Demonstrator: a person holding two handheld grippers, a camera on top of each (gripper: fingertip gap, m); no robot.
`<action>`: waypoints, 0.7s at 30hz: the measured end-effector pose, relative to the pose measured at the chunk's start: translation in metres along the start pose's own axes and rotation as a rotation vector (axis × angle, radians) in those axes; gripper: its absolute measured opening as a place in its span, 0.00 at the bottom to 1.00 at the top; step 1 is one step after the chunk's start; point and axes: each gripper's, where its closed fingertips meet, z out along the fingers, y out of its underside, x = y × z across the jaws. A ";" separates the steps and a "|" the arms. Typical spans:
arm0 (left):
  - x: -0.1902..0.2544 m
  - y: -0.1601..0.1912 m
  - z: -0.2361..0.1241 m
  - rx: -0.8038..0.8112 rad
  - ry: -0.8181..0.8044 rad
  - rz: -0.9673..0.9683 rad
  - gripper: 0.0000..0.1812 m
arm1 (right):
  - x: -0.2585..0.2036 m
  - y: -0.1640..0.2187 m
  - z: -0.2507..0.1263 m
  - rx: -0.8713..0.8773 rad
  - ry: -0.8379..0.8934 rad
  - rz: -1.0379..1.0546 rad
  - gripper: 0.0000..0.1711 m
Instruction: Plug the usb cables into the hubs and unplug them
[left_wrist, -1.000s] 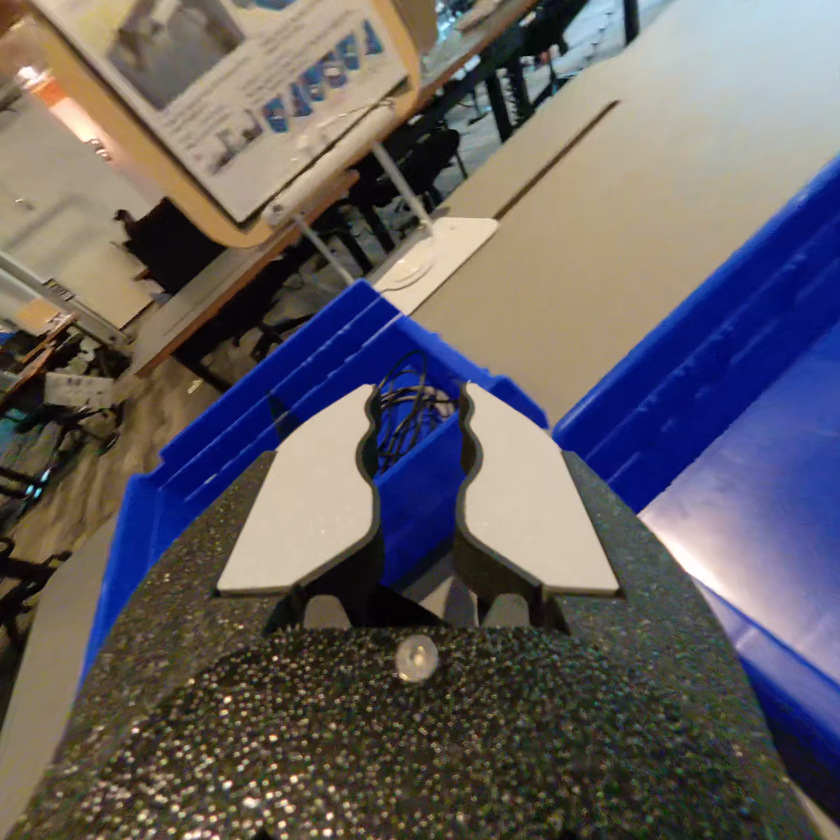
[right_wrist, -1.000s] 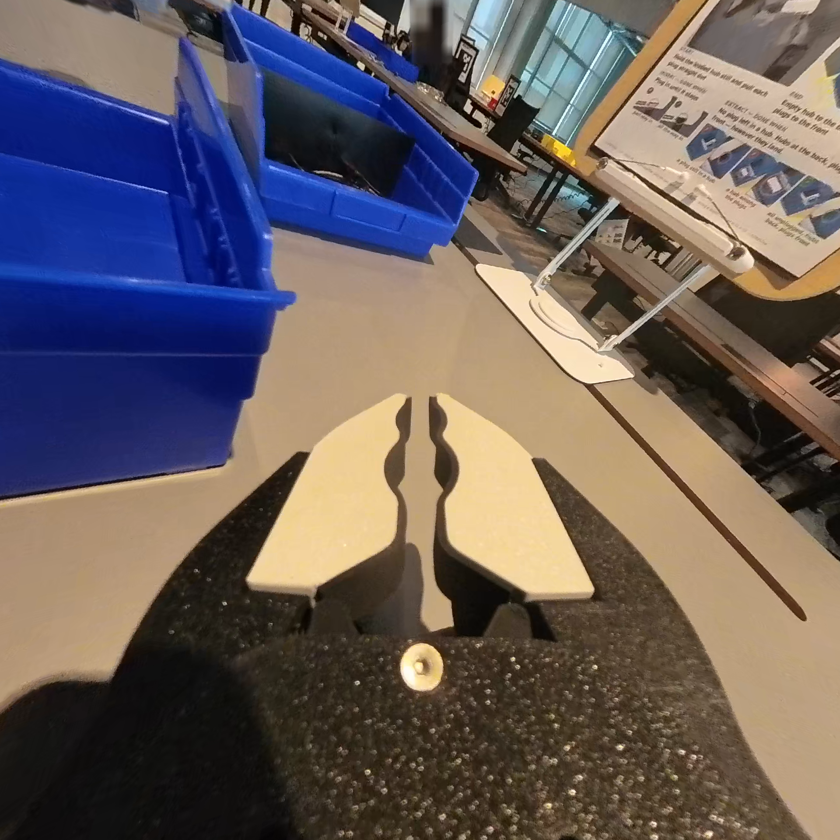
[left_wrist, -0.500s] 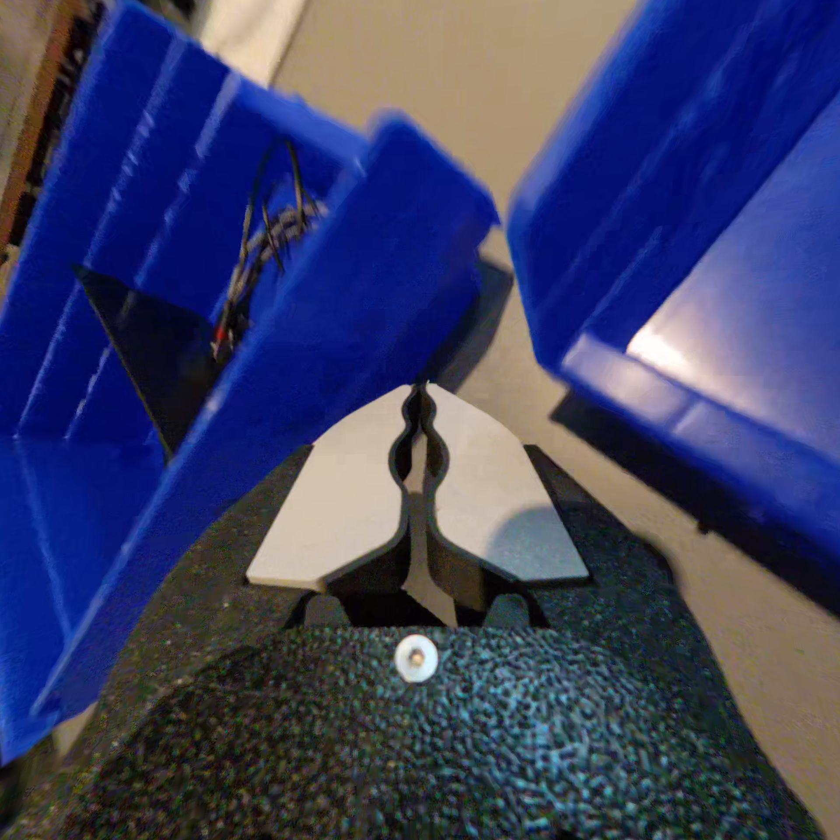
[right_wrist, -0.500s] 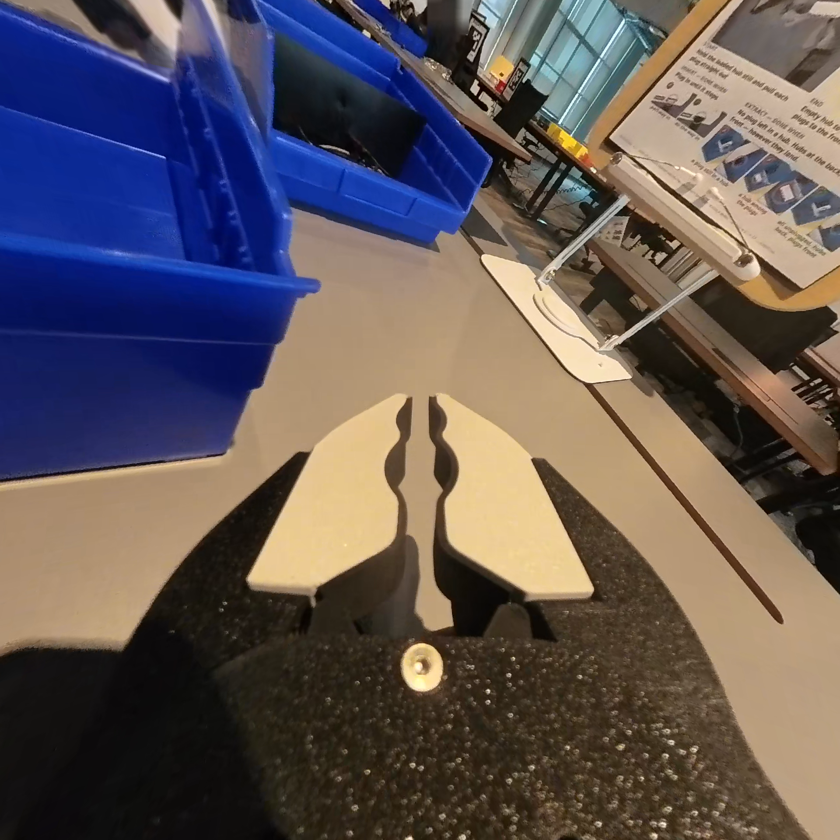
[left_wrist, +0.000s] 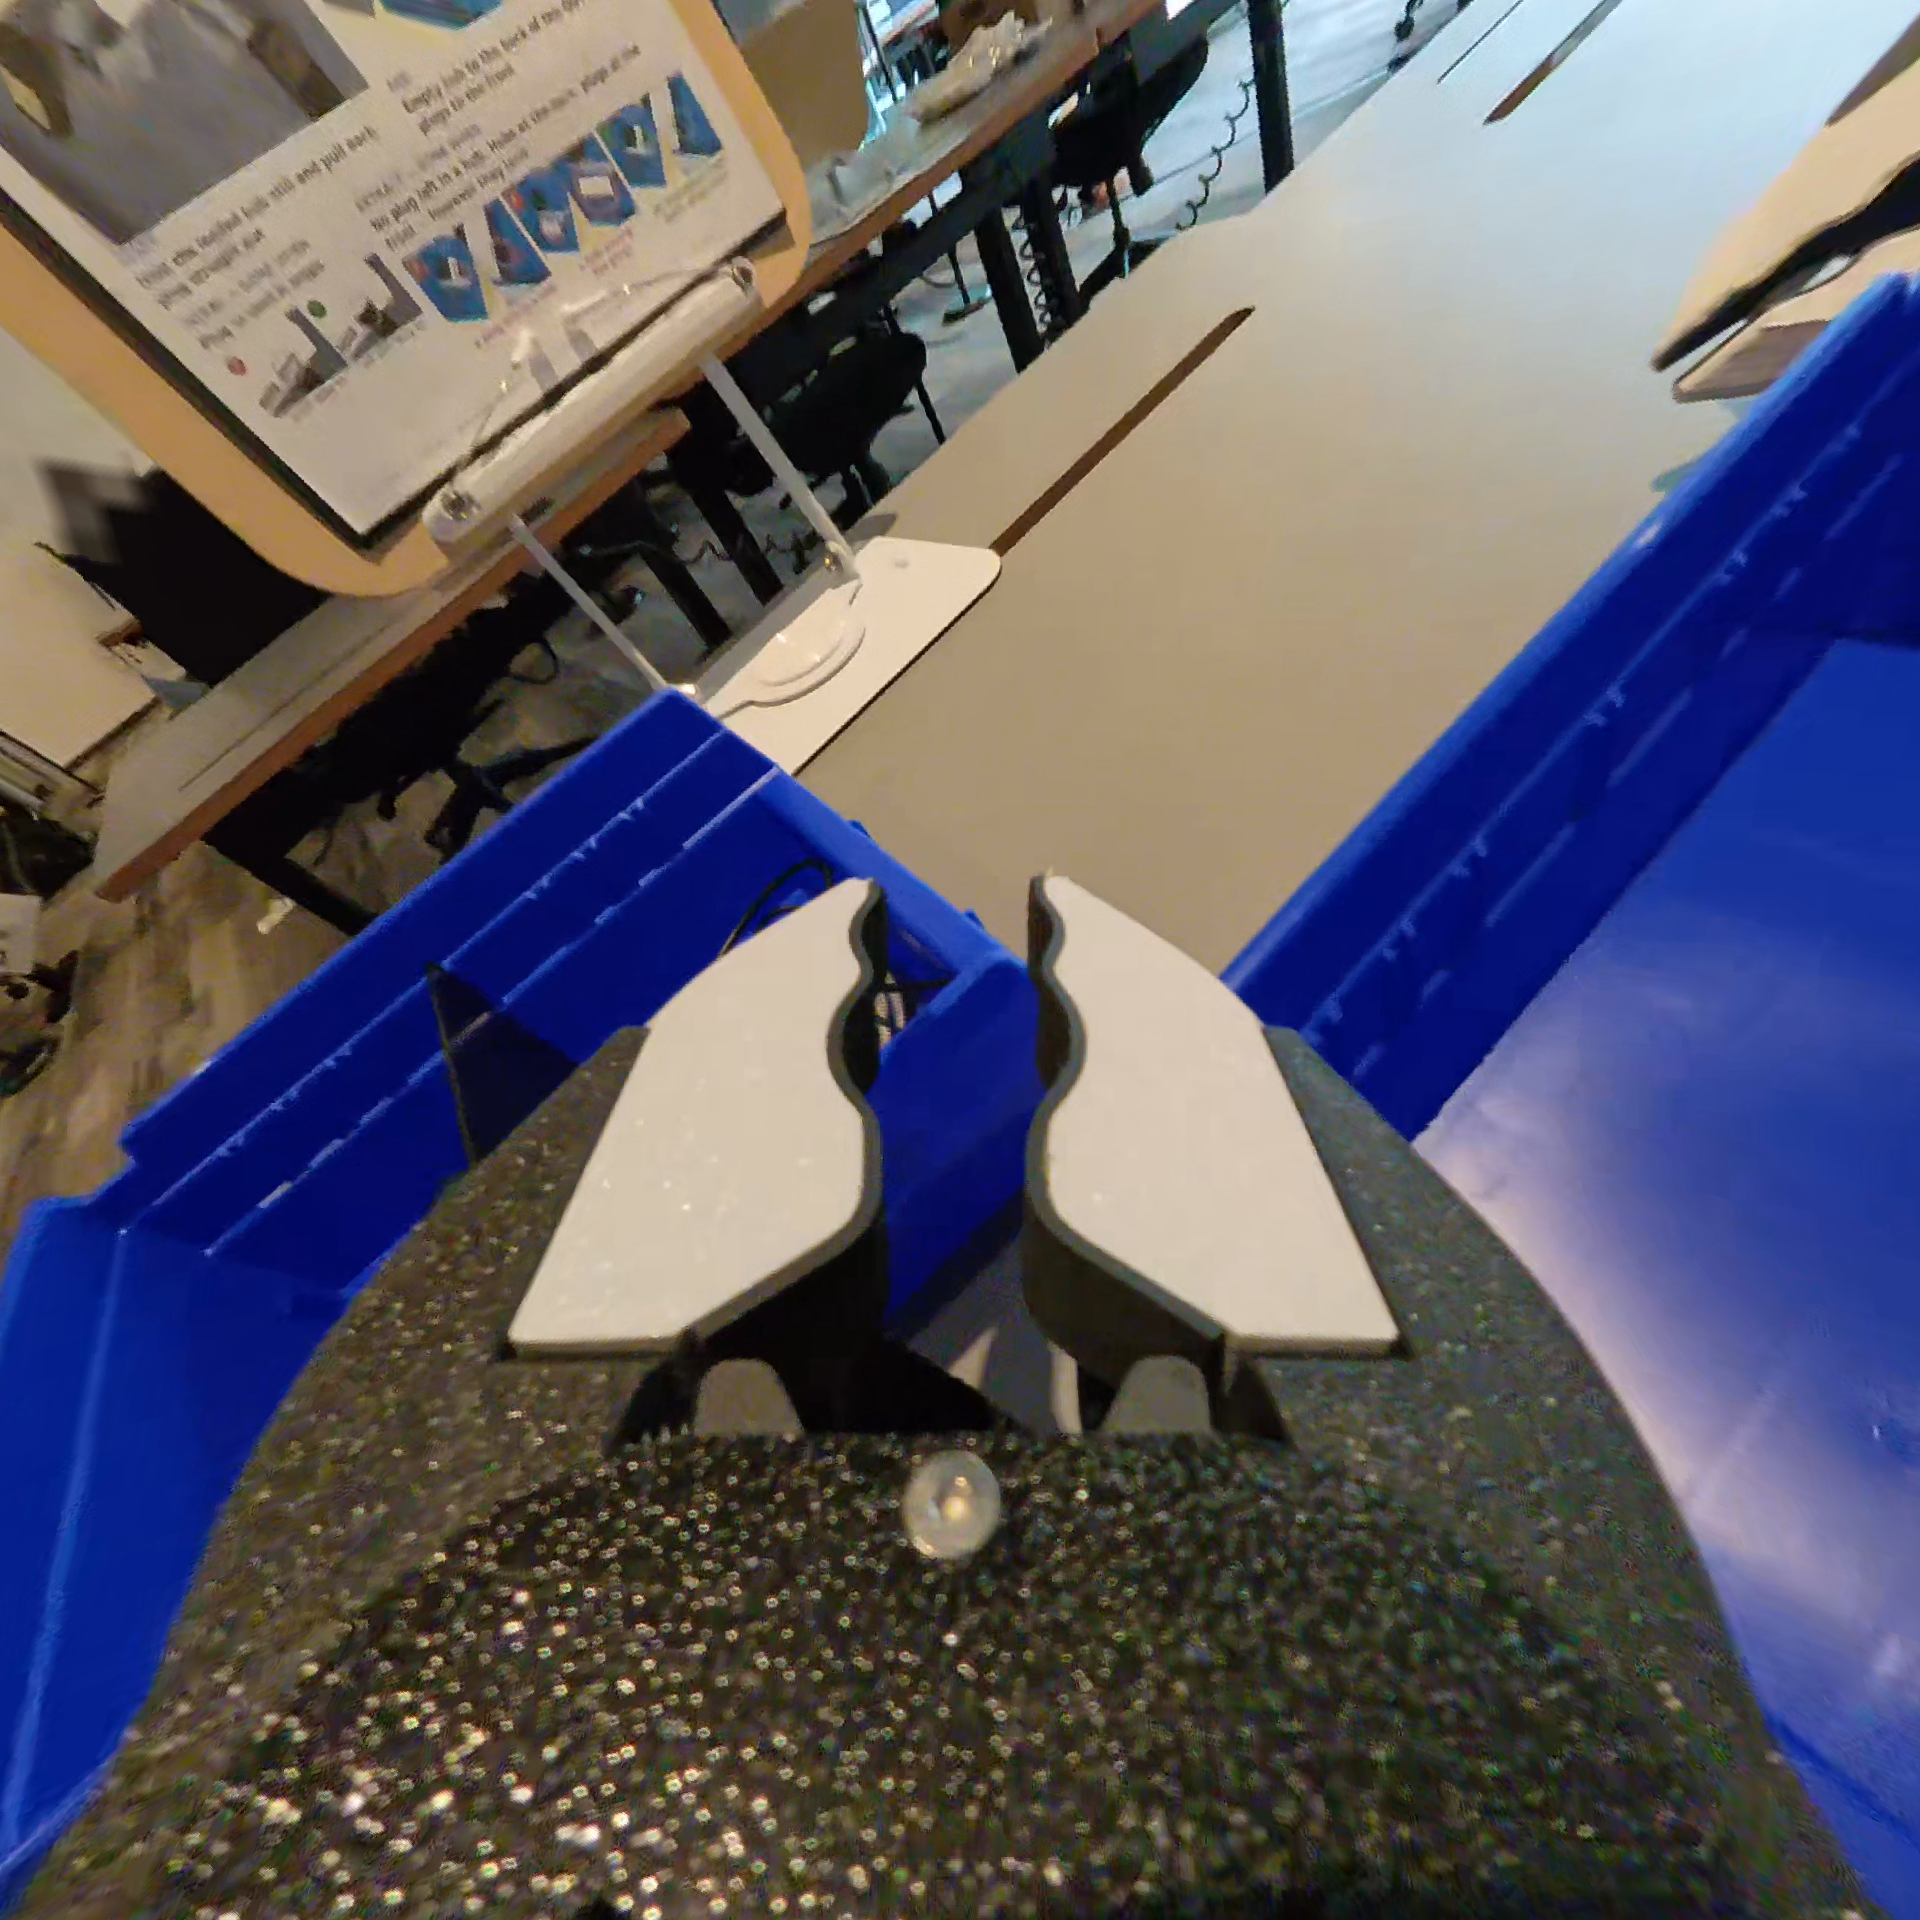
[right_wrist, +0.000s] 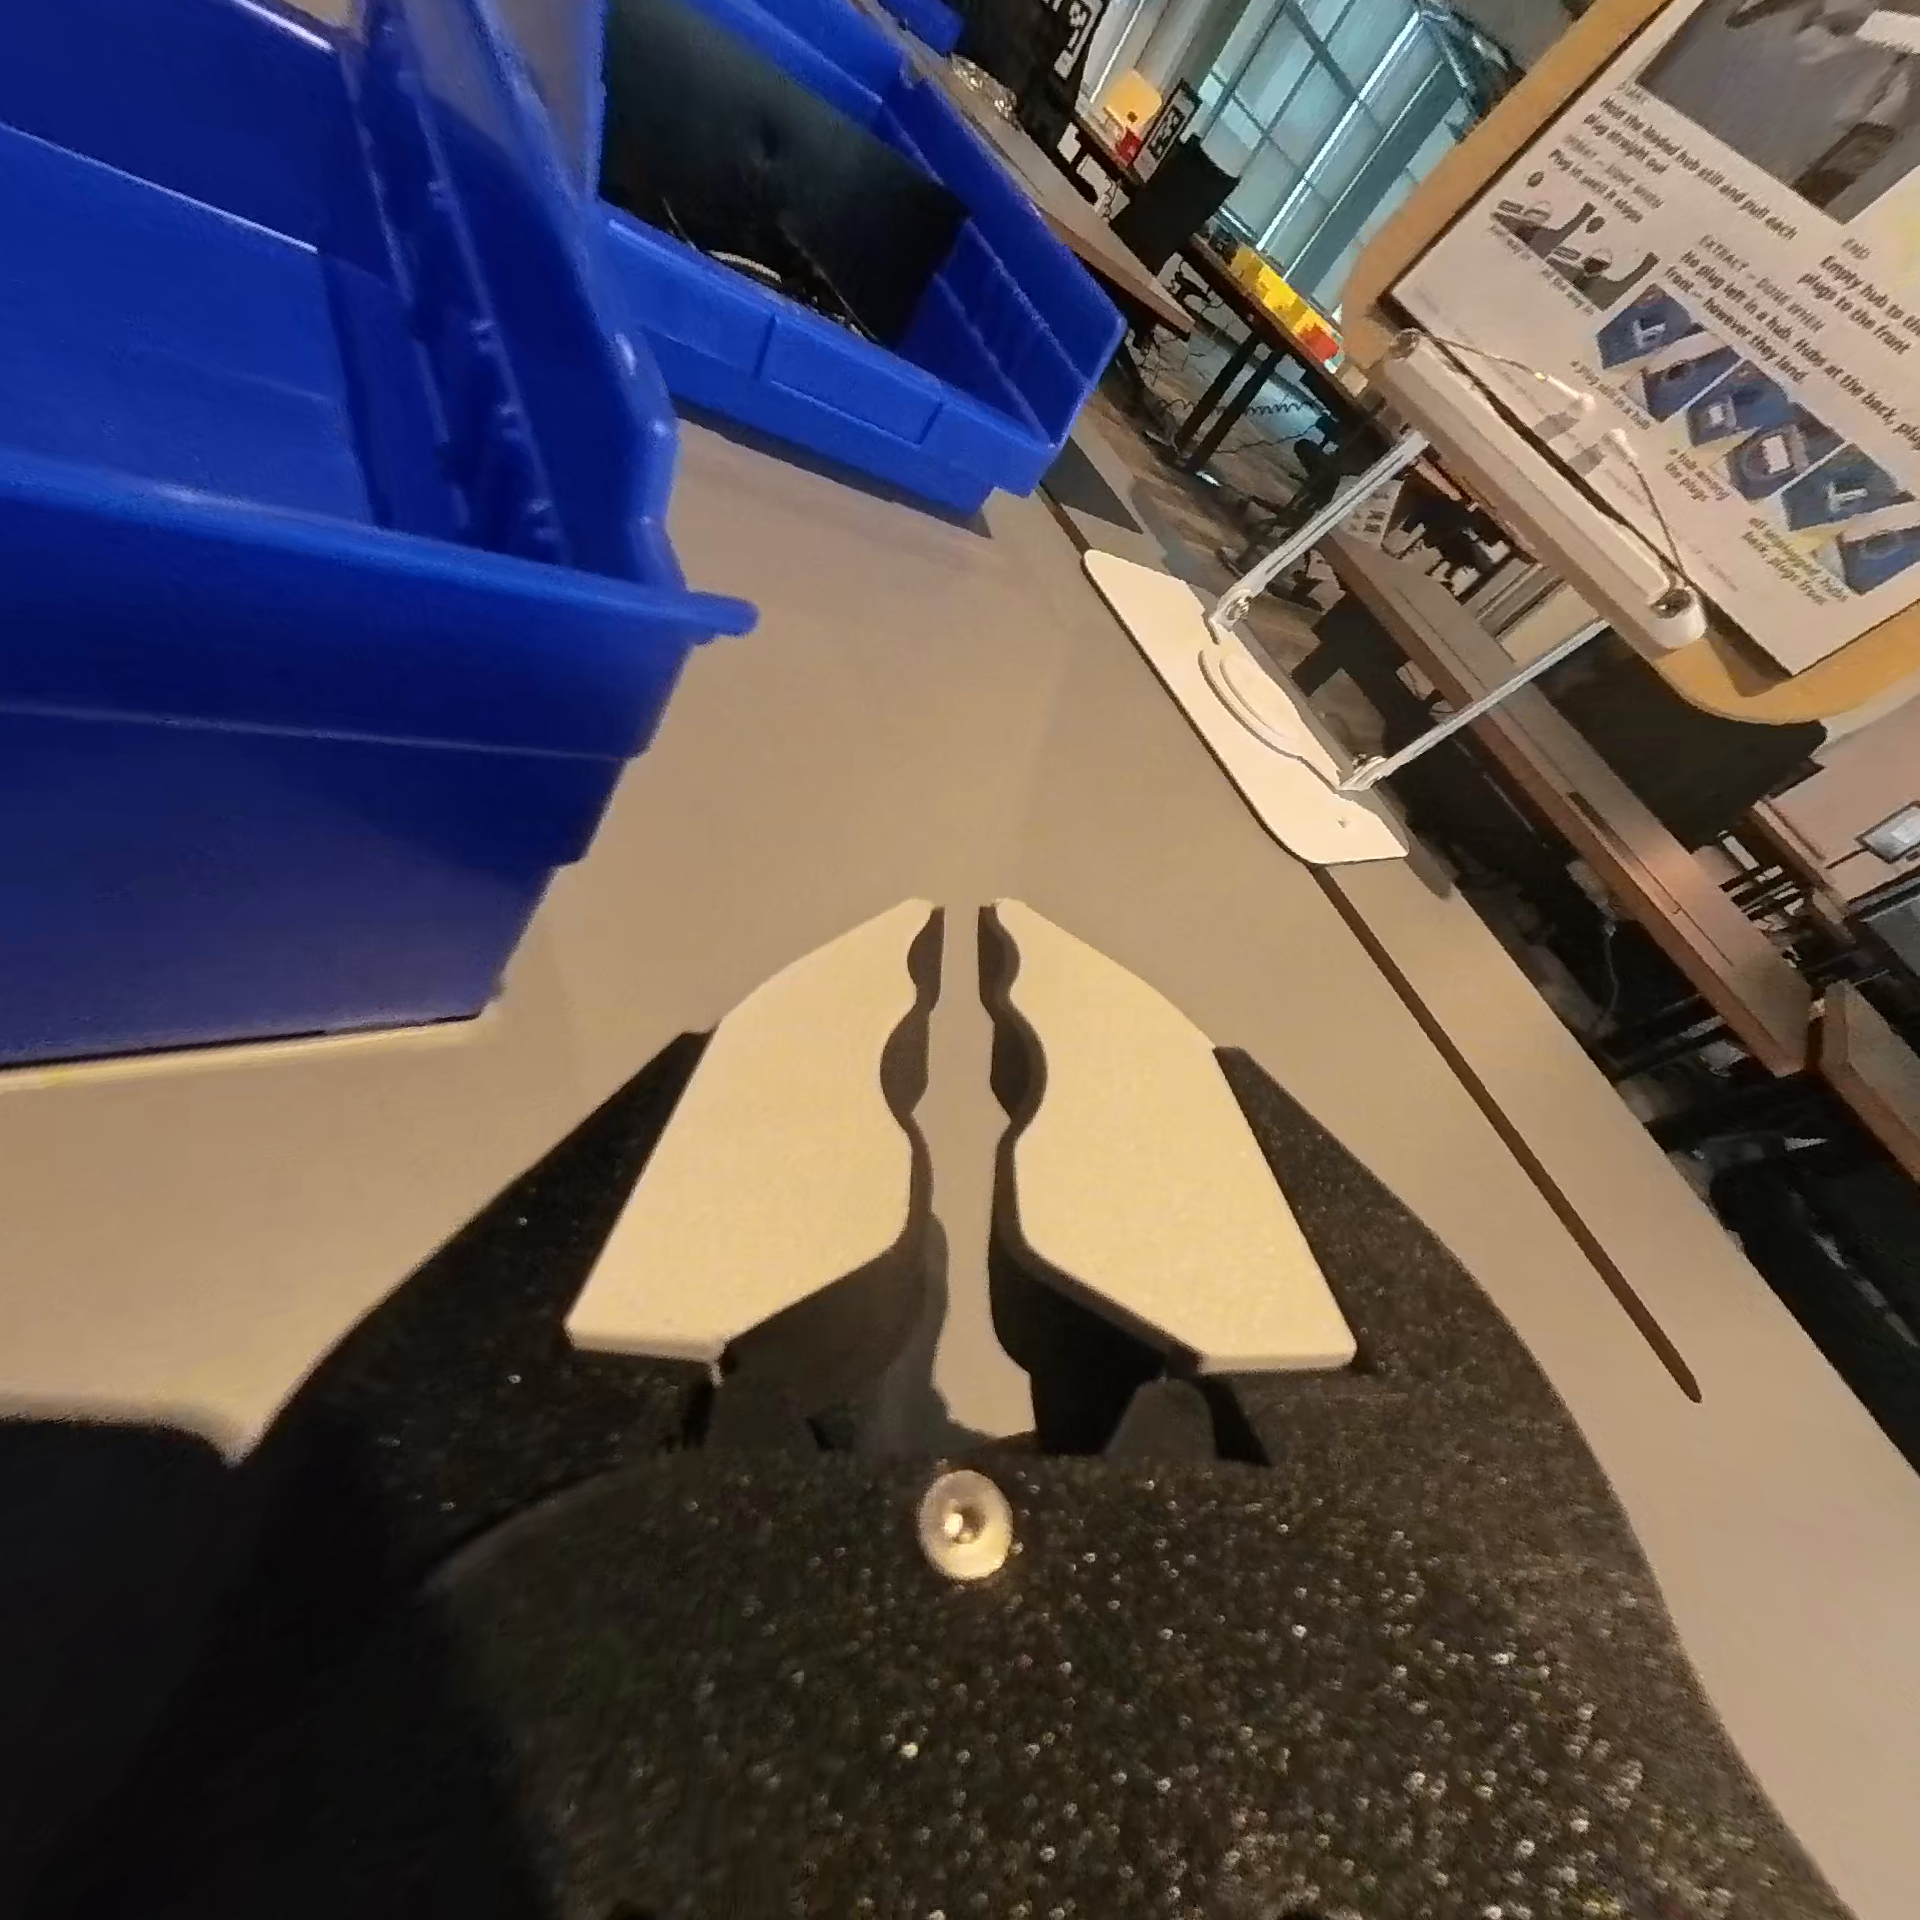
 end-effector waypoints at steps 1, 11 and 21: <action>0.001 0.000 0.004 -0.015 0.008 -0.014 0.14 | -0.001 0.001 0.000 -0.005 0.001 -0.007 0.04; 0.002 0.026 0.005 -0.200 0.116 -0.275 0.06 | -0.004 0.003 0.002 -0.025 -0.001 -0.038 0.03; -0.017 0.051 -0.033 -0.479 -0.039 -0.312 0.08 | -0.006 0.005 0.003 -0.041 0.007 -0.063 0.03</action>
